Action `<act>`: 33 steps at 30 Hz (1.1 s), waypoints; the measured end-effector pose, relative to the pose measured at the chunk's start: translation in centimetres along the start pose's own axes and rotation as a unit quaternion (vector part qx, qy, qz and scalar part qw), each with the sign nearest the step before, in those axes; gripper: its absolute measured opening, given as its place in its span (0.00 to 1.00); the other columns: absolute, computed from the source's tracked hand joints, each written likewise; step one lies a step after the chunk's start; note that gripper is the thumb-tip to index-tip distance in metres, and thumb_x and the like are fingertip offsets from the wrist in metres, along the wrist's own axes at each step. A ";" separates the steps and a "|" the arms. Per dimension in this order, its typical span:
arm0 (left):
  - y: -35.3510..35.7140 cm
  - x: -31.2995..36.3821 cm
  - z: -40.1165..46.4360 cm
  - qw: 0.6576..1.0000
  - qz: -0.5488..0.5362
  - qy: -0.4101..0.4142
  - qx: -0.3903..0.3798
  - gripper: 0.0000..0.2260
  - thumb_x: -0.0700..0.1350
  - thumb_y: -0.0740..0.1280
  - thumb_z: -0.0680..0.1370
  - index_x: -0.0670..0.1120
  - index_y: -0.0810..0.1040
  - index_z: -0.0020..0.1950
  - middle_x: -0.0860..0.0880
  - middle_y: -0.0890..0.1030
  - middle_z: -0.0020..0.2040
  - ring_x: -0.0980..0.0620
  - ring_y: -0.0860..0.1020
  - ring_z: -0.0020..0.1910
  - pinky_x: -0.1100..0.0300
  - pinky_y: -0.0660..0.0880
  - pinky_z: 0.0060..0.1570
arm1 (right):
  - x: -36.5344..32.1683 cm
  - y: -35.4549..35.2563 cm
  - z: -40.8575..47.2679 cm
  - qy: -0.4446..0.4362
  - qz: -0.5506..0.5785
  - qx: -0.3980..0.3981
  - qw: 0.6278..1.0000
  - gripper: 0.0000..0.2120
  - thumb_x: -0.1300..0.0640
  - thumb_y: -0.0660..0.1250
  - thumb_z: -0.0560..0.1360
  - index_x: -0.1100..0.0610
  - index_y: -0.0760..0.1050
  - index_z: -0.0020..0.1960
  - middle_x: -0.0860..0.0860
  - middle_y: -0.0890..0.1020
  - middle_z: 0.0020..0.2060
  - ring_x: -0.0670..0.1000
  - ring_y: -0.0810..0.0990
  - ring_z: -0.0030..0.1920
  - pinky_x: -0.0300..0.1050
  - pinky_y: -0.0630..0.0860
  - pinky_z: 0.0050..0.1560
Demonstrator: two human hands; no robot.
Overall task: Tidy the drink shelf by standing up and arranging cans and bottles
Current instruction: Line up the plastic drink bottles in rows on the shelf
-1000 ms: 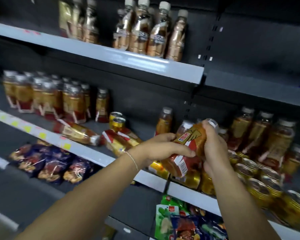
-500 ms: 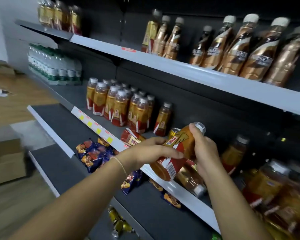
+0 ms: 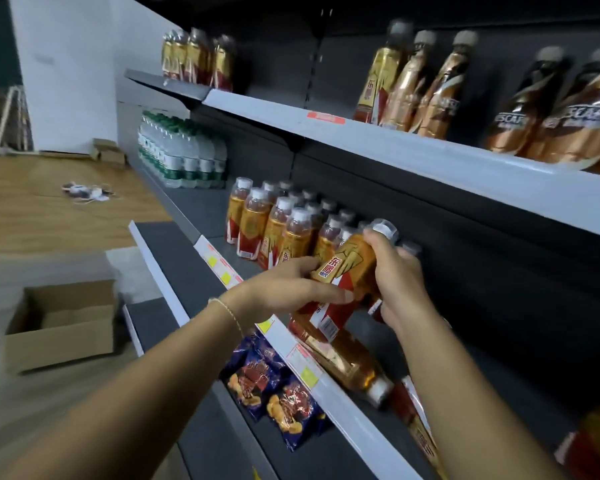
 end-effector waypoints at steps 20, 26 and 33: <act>-15.3 -9.9 10.8 0.988 0.122 0.009 0.090 0.26 0.41 0.81 0.64 0.49 0.76 0.59 0.52 0.83 0.51 0.52 0.81 0.53 0.53 0.79 0.57 | 3.1 16.1 8.1 -0.148 -0.225 0.002 0.963 0.36 0.35 0.73 0.64 0.48 0.72 0.67 0.45 0.82 0.59 0.48 0.81 0.59 0.54 0.79 0.61; -19.0 -12.2 13.0 0.979 0.179 0.026 0.092 0.27 0.44 0.81 0.65 0.49 0.75 0.61 0.53 0.81 0.54 0.53 0.79 0.54 0.55 0.77 0.57 | 4.6 20.2 10.5 -0.131 -0.254 0.026 0.958 0.25 0.40 0.75 0.68 0.49 0.76 0.61 0.47 0.84 0.53 0.49 0.83 0.55 0.53 0.80 0.58; -20.7 -14.0 14.5 0.976 0.198 0.053 0.069 0.26 0.44 0.80 0.65 0.47 0.75 0.59 0.52 0.81 0.52 0.53 0.80 0.52 0.58 0.78 0.53 | 5.0 22.7 11.1 -0.163 -0.354 0.072 0.918 0.33 0.40 0.73 0.72 0.52 0.72 0.72 0.51 0.83 0.59 0.55 0.81 0.58 0.54 0.78 0.60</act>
Point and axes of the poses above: each hand's wrist, its own z-axis towards the middle knuckle, its own y-axis out of the palm, x = y × z, the point moved 1 cm from there along z, towards the middle knuckle
